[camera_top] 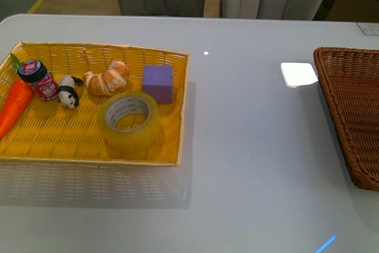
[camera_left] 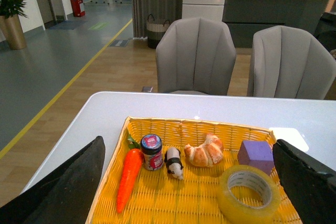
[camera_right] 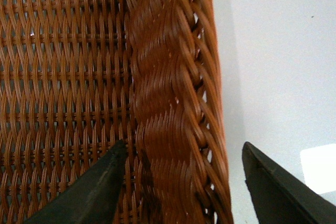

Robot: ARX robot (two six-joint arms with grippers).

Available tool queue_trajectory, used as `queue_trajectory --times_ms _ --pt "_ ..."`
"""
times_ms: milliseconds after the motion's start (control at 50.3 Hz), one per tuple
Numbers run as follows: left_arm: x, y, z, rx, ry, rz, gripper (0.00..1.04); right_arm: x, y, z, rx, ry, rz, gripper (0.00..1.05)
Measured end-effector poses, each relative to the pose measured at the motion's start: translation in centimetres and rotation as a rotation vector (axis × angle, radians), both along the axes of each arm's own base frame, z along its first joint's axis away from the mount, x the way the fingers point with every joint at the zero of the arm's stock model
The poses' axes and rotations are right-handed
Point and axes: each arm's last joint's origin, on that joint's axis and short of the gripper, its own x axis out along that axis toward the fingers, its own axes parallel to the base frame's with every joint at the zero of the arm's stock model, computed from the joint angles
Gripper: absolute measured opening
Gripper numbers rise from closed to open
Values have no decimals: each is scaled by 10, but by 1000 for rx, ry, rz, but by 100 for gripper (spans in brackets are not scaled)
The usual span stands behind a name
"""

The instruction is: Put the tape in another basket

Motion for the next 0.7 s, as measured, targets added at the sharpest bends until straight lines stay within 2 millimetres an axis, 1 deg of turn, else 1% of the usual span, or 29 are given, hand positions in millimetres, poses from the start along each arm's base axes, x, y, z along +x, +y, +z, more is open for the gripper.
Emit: queue_trajectory --times_ms 119,199,219,278,397,457,556,616,695 --pt "0 0 0 0 0 0 96 0 3 -5 21 4 15 48" --pt "0 0 0 0 0 0 96 -2 10 -8 58 5 22 32" --pt "0 0 0 0 0 0 96 -3 14 -9 74 -1 28 27" --pt "0 0 0 0 0 0 96 -5 24 -9 103 -9 44 17" --pt "0 0 0 0 0 0 96 -7 43 -6 147 -22 60 5" --pt "0 0 0 0 0 0 96 -6 58 -5 169 -31 80 4" --pt "0 0 0 0 0 0 96 -2 94 -4 189 -30 151 4" --pt "0 0 0 0 0 0 96 1 113 -5 201 -23 182 4" --pt "0 0 0 0 0 0 96 3 132 -6 213 -15 206 4"
